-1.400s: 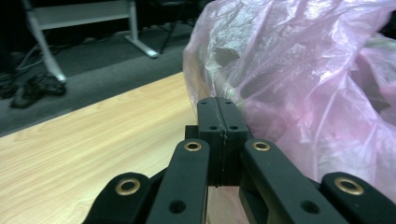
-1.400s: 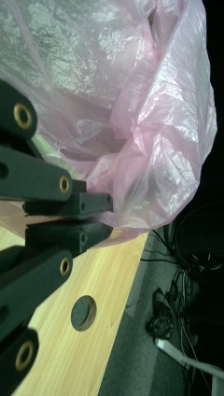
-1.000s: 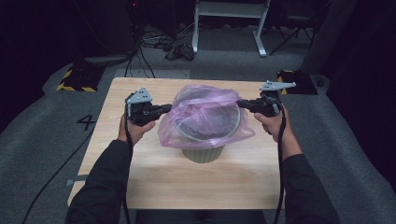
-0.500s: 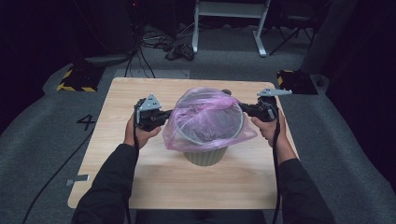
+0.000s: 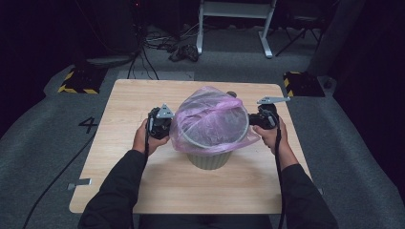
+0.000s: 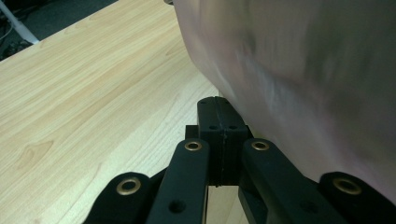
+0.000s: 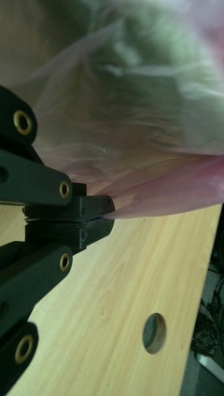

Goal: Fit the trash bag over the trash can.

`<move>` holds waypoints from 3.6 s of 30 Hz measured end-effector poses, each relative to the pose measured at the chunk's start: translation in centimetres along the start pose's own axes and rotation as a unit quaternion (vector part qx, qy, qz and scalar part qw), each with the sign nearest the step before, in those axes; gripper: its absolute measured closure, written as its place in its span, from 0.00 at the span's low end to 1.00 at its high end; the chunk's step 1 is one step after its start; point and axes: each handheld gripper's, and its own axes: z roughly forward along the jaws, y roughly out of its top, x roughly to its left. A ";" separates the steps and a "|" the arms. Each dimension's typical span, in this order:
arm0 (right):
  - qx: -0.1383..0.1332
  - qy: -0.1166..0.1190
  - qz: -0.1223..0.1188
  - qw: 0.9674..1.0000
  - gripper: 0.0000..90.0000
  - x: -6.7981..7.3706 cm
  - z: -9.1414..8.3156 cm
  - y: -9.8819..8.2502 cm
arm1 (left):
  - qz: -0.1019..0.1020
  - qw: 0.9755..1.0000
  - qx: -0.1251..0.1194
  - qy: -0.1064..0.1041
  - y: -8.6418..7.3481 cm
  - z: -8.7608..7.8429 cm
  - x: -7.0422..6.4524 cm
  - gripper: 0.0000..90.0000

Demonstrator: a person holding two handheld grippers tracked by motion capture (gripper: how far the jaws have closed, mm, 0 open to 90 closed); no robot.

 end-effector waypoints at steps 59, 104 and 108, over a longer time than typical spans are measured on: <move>0.089 0.052 -0.188 0.977 0.96 6.7 -3.0 -9.3 | 0.117 0.993 -0.003 -0.018 -5.7 -4.3 -7.6 1.00; -0.037 -0.023 -0.159 0.986 0.99 2.5 -5.7 2.3 | -0.027 0.987 -0.157 0.000 2.1 -6.0 -0.8 1.00; -0.031 -0.029 -0.144 0.989 1.00 2.2 -4.9 2.4 | -0.037 0.990 -0.137 0.006 1.9 -4.4 -0.1 1.00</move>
